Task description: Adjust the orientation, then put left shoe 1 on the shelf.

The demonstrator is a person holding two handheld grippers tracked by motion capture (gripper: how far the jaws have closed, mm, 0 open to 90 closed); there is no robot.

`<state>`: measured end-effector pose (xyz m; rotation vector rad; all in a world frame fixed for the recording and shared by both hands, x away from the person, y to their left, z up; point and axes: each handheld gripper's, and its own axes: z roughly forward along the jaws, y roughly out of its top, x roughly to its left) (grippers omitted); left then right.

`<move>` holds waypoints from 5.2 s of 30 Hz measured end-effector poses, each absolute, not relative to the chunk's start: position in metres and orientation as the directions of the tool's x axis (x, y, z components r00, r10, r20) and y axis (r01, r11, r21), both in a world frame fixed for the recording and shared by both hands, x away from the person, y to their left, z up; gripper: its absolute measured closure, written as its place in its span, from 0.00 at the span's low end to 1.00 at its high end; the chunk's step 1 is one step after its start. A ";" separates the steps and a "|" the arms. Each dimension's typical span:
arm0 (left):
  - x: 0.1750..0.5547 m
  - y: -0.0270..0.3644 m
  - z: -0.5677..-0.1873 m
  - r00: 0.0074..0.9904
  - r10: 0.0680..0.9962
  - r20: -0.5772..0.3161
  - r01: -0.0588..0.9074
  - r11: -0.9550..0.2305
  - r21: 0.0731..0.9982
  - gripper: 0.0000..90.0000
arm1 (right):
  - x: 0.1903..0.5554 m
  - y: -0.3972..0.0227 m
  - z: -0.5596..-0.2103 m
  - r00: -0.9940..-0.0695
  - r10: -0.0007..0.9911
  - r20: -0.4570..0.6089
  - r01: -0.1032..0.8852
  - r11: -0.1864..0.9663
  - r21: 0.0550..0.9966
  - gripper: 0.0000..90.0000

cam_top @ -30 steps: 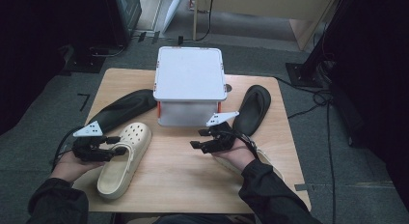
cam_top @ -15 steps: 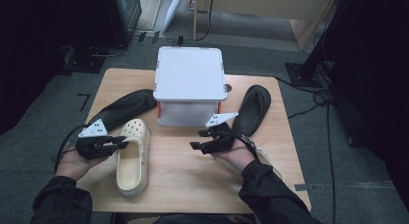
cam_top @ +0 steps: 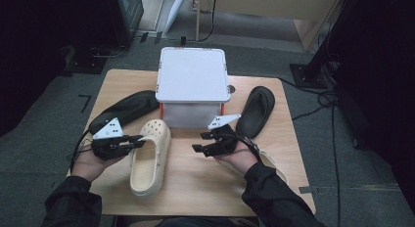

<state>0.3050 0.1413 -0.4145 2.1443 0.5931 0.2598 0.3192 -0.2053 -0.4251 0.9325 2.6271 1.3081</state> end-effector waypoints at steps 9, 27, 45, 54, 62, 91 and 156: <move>0.318 0.102 -0.424 0.887 0.458 -0.064 0.329 -0.527 0.783 0.89 | 0.315 -0.202 -0.430 -0.813 0.542 0.213 0.496 0.452 0.741 0.47; 0.324 0.095 -0.437 0.899 0.402 -0.173 0.388 -0.547 0.741 0.73 | 0.303 -0.185 -0.441 -0.817 0.530 0.228 0.500 0.454 0.738 0.54; 0.328 0.136 -0.428 0.853 0.470 -0.226 0.453 -0.455 0.767 0.61 | 0.296 -0.174 -0.440 -0.831 0.492 0.259 0.494 0.438 0.751 0.49; 0.338 0.140 -0.434 0.832 0.494 -0.252 0.485 -0.427 0.763 0.59 | 0.297 -0.148 -0.452 -0.825 0.523 0.215 0.478 0.442 0.759 0.46; 0.339 0.141 -0.433 0.822 0.511 -0.250 0.489 -0.410 0.770 0.56 | 0.303 -0.137 -0.461 -0.803 0.575 0.157 0.464 0.437 0.770 0.44; 0.359 0.139 -0.412 0.807 0.528 -0.262 0.491 -0.356 0.795 0.59 | 0.304 -0.143 -0.454 -0.738 0.670 0.075 0.461 0.420 0.782 0.82; 0.444 0.103 -0.365 0.849 0.509 -0.144 0.387 -0.412 0.825 1.00 | 0.345 -0.166 -0.437 -0.626 0.771 0.115 0.493 0.277 0.825 0.66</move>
